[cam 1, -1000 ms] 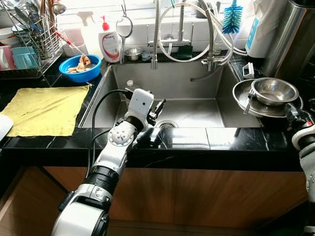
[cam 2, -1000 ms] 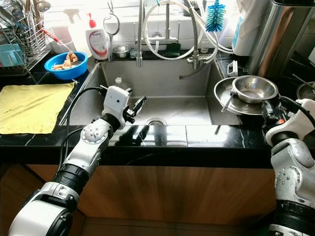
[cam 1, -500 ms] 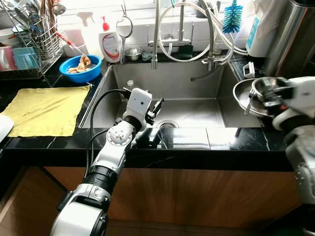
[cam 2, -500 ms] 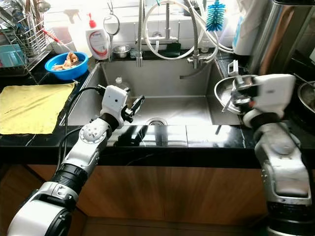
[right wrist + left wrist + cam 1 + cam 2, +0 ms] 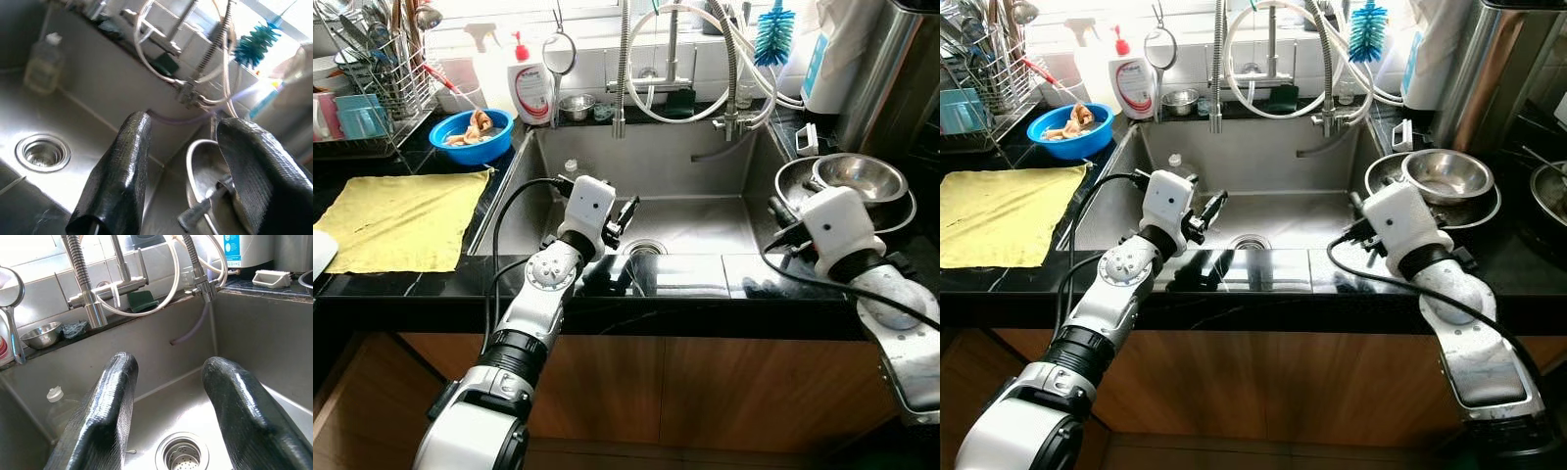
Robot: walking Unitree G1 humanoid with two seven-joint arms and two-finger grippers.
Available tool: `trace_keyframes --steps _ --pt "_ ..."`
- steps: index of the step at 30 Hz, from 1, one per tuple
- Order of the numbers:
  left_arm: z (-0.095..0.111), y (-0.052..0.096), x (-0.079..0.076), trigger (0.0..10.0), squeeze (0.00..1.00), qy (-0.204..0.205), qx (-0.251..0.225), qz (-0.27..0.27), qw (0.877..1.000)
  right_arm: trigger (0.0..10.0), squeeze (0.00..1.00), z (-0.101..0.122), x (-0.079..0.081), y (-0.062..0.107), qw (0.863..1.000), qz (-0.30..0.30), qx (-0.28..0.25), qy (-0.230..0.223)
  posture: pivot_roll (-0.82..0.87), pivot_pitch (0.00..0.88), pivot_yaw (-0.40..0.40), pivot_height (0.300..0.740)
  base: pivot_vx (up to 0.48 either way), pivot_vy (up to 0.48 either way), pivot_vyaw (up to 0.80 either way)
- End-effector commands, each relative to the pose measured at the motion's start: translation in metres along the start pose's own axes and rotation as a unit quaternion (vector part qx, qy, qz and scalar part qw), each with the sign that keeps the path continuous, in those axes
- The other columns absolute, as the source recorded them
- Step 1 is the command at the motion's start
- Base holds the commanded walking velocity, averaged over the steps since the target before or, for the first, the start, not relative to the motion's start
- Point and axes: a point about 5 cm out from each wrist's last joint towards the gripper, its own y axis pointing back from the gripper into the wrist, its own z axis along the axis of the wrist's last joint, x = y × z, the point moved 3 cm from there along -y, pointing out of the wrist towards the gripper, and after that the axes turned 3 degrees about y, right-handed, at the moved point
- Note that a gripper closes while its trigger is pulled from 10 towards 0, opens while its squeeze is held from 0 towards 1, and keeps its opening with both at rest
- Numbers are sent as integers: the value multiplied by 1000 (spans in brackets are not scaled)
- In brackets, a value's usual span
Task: Kitchen organization
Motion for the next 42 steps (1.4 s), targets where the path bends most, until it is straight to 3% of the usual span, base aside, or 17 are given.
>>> trace_keyframes --steps 1,6,7,16,30,37,38,39,40,42 --pt "-1 2 -1 10000 0 -2 2 -3 1000 10000 0 5 7 2 999 21 -13 24 -9 0 71 740 0 0 0" --pt "-1 1 -1 10000 0 -1 3 -5 1000 10000 0 1 13 4 998 47 -4 46 -11 0 76 740 0 0 0" --pt "-1 1 -2 10000 0 0 4 -6 1000 10000 0 -3 15 5 996 55 7 74 -13 0 78 740 0 0 0" --pt "-2 1 -4 10000 0 2 7 -12 1000 10000 0 -24 9 7 990 43 65 120 -14 0 82 740 0 0 0" --pt "-3 1 -7 10000 0 5 9 -17 1000 10000 0 -34 0 9 987 10 101 125 -20 0 86 740 0 0 0" --pt "-3 1 -8 10000 0 6 7 -19 1000 10000 0 -46 -13 11 982 -25 138 128 -18 0 83 740 0 0 0" --pt "-3 1 -8 10000 0 6 7 -19 1000 6314 0 -49 -17 12 980 -34 145 129 -18 0 83 740 0 0 0" --pt "-3 1 -8 10000 0 6 7 -19 1000 6314 0 -49 -17 12 980 -34 145 129 -18 0 83 740 0 0 0" --pt "-3 1 -8 10000 0 6 7 -19 1000 0 0 -49 -18 12 981 -39 144 124 -18 0 82 740 0 0 0" --pt "-3 1 -8 10000 0 5 7 -19 1000 0 0 -49 -18 12 981 -39 144 122 -19 0 82 740 0 0 0"
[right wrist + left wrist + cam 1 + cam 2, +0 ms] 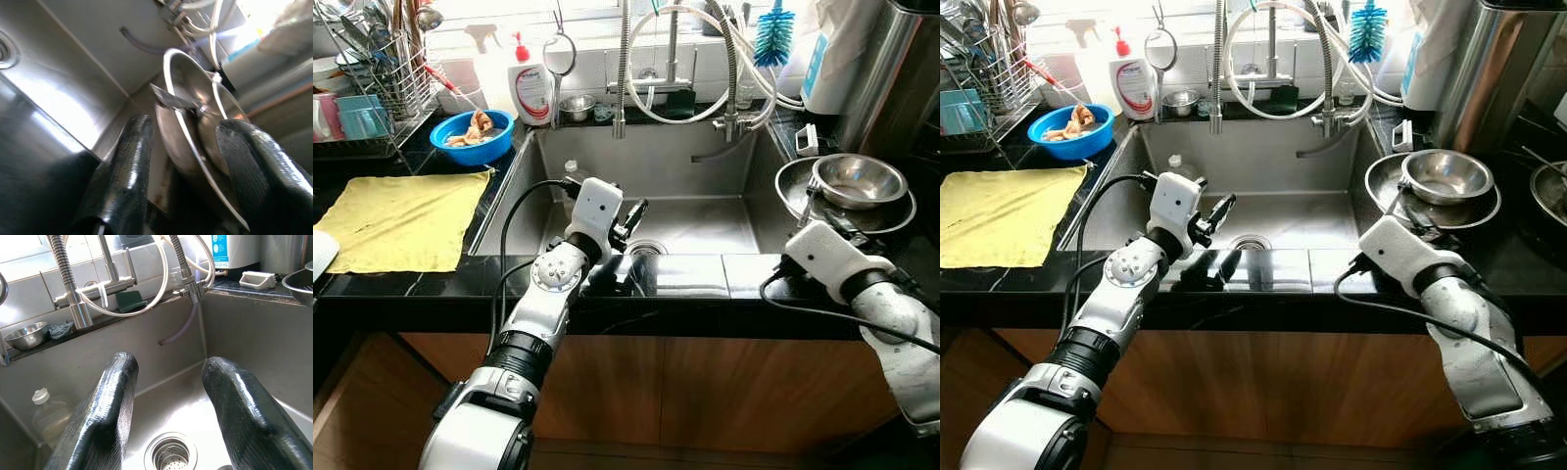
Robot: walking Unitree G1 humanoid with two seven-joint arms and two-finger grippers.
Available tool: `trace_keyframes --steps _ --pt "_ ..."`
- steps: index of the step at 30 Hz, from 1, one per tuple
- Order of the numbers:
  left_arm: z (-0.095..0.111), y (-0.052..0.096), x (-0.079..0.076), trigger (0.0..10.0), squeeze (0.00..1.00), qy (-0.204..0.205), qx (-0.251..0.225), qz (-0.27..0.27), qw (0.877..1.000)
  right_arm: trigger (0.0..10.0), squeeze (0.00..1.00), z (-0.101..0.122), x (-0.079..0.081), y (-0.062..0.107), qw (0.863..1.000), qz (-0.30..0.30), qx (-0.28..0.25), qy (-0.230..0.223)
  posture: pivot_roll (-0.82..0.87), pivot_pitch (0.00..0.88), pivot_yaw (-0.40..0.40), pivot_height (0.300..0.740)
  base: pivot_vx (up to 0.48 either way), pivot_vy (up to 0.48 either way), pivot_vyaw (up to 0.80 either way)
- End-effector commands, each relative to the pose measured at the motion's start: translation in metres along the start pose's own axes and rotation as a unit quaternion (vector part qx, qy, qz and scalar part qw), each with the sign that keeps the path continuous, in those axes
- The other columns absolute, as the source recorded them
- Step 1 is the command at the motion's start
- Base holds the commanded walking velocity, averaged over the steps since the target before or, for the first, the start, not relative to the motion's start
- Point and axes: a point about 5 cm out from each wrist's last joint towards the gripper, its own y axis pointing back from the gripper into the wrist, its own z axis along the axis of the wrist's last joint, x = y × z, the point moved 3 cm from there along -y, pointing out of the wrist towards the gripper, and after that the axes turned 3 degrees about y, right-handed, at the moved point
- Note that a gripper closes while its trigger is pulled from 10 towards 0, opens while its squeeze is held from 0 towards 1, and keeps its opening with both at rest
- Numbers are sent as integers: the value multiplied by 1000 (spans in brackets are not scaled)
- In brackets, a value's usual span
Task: Kitchen organization
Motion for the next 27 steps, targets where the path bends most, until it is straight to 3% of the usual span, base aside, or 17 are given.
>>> trace_keyframes --steps 1,2,3,14,15,18,19,20,21,27 --pt "-2 3 0 10000 0 -3 5 -1 1000 0 0 0 -3 0 1000 -7 2 -5 -20 0 82 740 0 0 0" --pt "-2 3 0 10000 0 -3 5 -2 1000 3333 0 0 -3 0 1000 -7 2 -5 -20 0 81 740 0 0 0" --pt "-2 3 0 10000 0 -2 5 -2 1000 10000 0 0 -3 0 1000 -5 2 -7 -21 0 82 740 0 0 0" --pt "-3 3 1 10000 0 -2 8 0 1000 10000 0 13 7 -4 999 30 -35 -5 -17 0 81 740 0 0 0" --pt "-3 2 1 10000 0 -2 8 1 1000 10000 1000 16 7 -5 998 34 -42 -11 -17 0 80 740 0 0 0" --pt "-3 2 1 10000 0 -2 7 1 1000 10000 1000 24 1 -8 998 26 -58 7 -17 0 80 740 0 0 0" --pt "-3 2 1 10000 0 -2 7 1 1000 10000 686 25 1 -9 998 26 -58 12 -18 0 82 740 0 0 0" --pt "-3 2 1 10000 0 -2 8 1 1000 10000 686 26 0 -9 998 26 -59 14 -19 0 82 740 0 0 0" --pt "-3 2 1 10000 0 -2 8 1 1000 10000 0 26 0 -11 998 29 -59 22 -19 0 81 740 0 0 0" --pt "-3 1 0 10000 0 0 9 0 1000 10000 0 29 -2 -15 997 33 -63 31 -18 0 81 740 0 0 0"
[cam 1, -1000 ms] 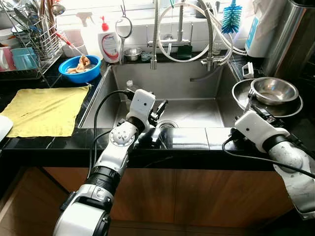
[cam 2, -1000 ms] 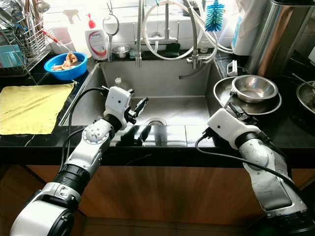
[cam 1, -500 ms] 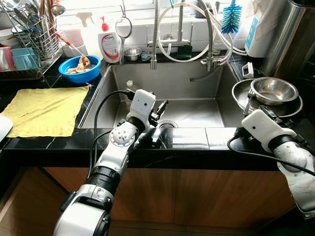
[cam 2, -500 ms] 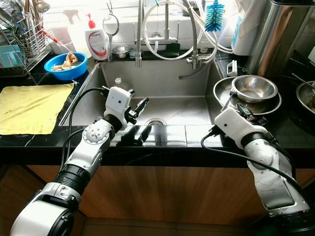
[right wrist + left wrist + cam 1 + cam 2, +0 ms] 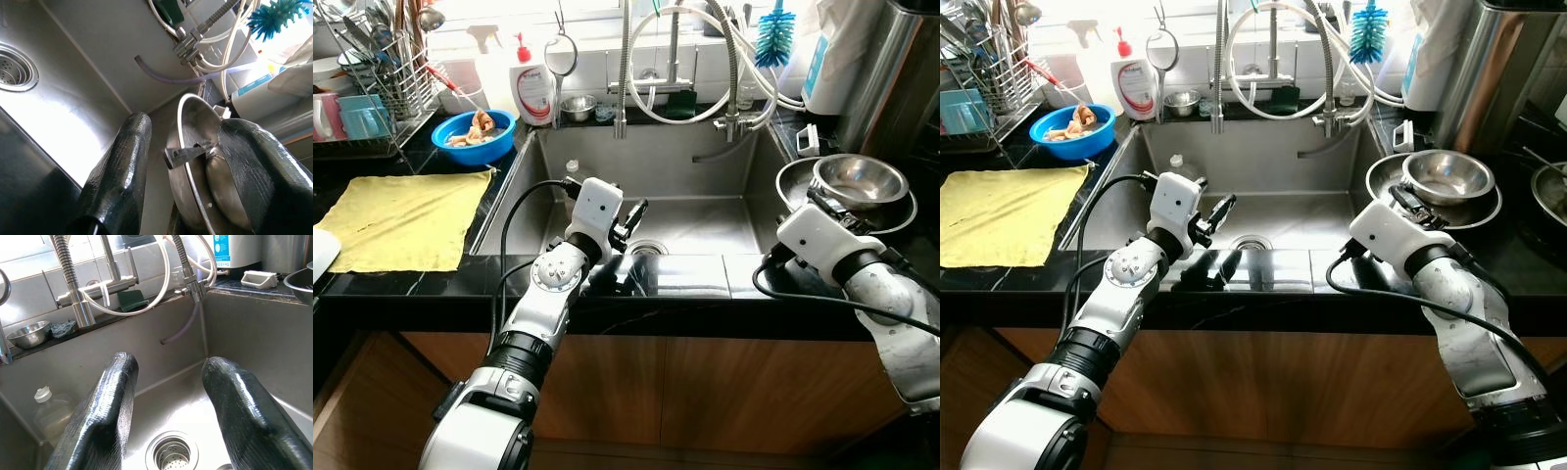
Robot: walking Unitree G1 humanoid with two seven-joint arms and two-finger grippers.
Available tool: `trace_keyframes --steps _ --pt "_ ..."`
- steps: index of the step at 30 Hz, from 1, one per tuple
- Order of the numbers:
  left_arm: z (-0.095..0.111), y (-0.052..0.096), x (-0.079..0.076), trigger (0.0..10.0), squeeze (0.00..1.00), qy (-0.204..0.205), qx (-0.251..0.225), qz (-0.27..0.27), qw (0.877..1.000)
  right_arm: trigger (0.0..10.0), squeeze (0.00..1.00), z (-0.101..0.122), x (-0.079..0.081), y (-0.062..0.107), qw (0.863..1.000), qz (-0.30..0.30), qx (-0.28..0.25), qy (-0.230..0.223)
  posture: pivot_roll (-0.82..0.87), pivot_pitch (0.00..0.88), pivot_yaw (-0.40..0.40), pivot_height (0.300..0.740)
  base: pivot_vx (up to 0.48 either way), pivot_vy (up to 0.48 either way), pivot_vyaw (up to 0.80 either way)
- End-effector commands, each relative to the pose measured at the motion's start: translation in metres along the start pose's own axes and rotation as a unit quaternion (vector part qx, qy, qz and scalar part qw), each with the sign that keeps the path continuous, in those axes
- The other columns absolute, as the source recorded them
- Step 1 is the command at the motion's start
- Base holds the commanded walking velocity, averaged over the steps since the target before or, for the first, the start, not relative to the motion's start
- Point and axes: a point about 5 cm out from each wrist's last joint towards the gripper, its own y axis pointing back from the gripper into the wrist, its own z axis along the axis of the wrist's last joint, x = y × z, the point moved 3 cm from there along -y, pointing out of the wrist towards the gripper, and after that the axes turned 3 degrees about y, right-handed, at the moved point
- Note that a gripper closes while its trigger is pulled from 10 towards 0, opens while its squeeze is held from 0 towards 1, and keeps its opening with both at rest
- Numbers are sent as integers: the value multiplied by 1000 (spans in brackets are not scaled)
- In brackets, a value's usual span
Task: Kitchen organization
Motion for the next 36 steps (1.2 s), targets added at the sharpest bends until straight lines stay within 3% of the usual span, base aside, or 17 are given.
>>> trace_keyframes --steps 1,6,7,8,9,22,36 --pt "-2 0 1 10000 0 -1 8 0 1000 10000 0 6 -3 -3 1000 3 -10 11 -19 0 82 740 0 0 0" --pt "-3 1 1 10000 0 0 9 1 1000 10000 0 6 -3 -6 1000 6 -8 13 -17 0 80 740 0 0 0" --pt "-3 2 1 10000 0 0 9 1 1000 9059 0 7 -2 -7 1000 7 -11 14 -17 0 80 740 0 0 0" --pt "-3 2 1 10000 0 0 9 1 1000 9059 0 7 -2 -7 1000 7 -11 14 -17 0 80 740 0 0 0" --pt "-3 2 1 10000 0 0 9 2 1000 0 0 7 -2 -7 1000 10 -13 20 -16 0 80 740 0 0 0" --pt "-2 0 -1 10000 0 0 6 -1 1000 0 0 6 7 -6 999 29 -14 23 -20 0 82 740 0 0 0" --pt "-2 1 -2 10000 0 -1 7 -6 1000 0 0 7 2 -5 999 17 -14 26 -22 0 81 740 0 0 0"
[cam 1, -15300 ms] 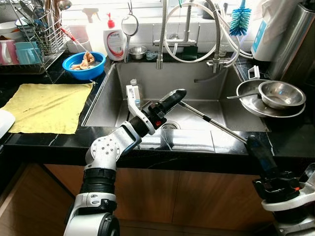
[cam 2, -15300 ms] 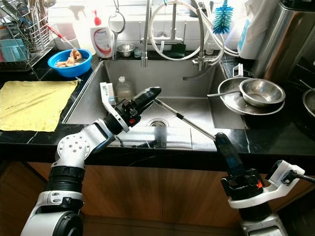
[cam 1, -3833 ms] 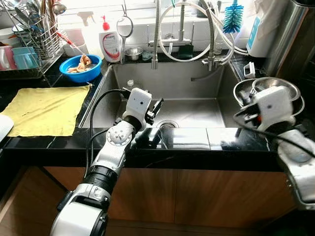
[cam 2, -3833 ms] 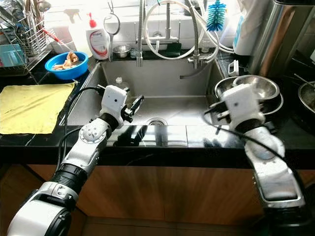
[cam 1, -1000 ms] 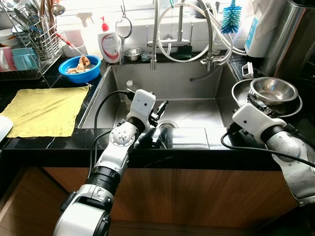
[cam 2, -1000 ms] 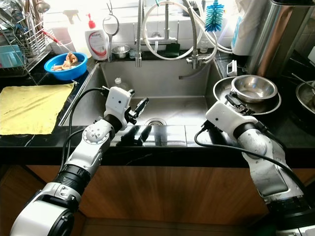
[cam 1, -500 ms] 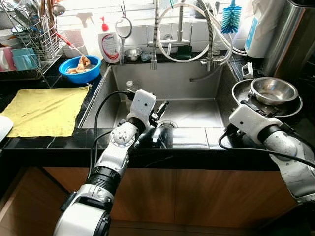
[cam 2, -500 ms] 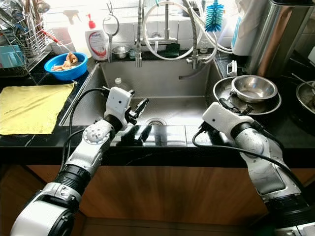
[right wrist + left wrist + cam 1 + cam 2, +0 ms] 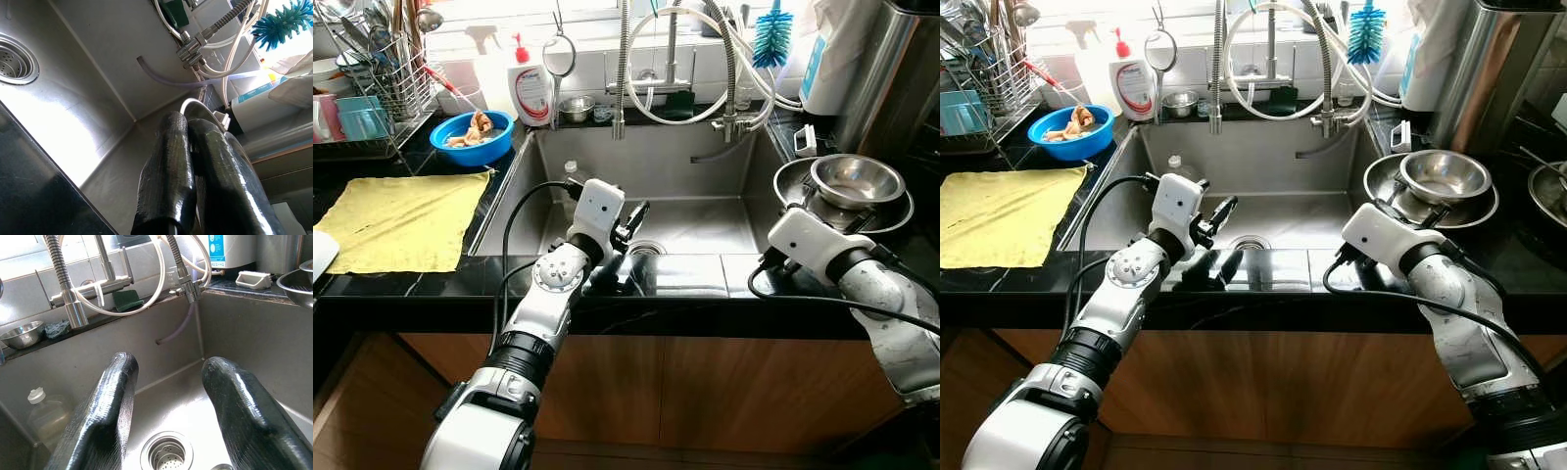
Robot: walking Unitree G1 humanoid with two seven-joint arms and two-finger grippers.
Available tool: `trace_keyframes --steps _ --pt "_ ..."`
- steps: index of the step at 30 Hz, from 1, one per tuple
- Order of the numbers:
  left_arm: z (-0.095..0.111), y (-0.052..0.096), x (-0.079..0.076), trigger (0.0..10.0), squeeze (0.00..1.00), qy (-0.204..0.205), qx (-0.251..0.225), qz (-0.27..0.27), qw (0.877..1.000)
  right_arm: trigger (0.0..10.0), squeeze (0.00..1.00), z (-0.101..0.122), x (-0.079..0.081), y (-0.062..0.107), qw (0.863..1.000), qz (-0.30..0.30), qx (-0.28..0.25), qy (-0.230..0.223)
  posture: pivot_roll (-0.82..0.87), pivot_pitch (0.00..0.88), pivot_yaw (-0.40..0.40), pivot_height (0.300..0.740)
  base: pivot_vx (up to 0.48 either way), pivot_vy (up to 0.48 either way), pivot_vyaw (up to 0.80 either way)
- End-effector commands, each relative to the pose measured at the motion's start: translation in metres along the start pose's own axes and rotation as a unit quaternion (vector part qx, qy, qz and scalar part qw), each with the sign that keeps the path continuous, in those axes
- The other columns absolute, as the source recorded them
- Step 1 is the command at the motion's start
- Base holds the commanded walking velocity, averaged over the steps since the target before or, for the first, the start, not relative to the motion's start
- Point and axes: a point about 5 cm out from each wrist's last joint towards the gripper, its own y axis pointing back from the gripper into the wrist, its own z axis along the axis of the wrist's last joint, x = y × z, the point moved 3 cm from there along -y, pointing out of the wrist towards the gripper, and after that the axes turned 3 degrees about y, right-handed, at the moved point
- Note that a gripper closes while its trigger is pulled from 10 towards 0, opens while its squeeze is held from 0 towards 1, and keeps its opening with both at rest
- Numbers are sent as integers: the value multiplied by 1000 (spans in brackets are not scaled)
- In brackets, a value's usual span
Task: Kitchen organization
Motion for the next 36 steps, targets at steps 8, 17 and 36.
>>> trace_keyframes --steps 8,17,36 --pt "0 0 0 10000 0 -6 1 -3 1000 0 0 13 -22 0 998 -57 -19 0 -19 0 81 740 0 0 0" --pt "0 0 0 10000 0 -5 1 -2 1000 10000 0 24 -45 6 993 -109 -31 18 -22 0 81 740 0 0 0" --pt "1 1 2 10000 0 -5 -1 3 1000 10000 0 55 -78 16 961 -212 -120 -132 -21 0 76 740 0 0 0"
